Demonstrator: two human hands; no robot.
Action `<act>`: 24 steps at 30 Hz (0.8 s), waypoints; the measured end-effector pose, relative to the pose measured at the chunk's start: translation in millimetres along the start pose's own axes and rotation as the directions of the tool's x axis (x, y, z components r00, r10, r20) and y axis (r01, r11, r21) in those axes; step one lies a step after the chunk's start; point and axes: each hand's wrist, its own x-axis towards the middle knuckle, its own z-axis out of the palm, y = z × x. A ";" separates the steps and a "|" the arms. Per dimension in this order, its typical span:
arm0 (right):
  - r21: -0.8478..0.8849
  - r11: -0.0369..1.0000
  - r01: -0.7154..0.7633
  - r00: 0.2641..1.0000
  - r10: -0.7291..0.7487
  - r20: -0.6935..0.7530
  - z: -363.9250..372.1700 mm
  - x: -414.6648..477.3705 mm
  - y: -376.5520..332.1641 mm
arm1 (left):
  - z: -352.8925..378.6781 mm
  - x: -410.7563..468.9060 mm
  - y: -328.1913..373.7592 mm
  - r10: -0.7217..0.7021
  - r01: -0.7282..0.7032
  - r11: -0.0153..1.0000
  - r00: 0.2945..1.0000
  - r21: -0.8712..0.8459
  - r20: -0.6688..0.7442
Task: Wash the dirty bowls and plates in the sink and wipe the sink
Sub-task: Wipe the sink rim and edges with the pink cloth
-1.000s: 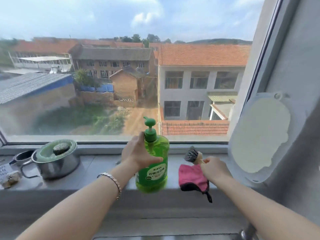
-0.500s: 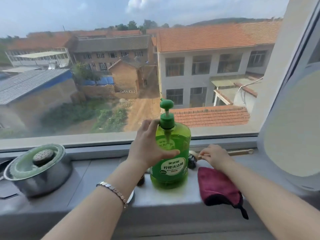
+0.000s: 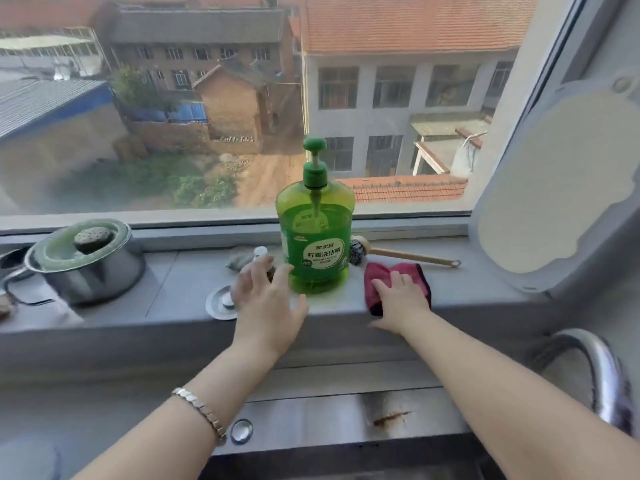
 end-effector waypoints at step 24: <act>0.265 0.932 0.246 0.966 -0.258 0.012 196.3 -64.0 -150.7 | 114.5 -182.2 -151.6 -0.185 0.044 0.952 0.871 0.304 0.455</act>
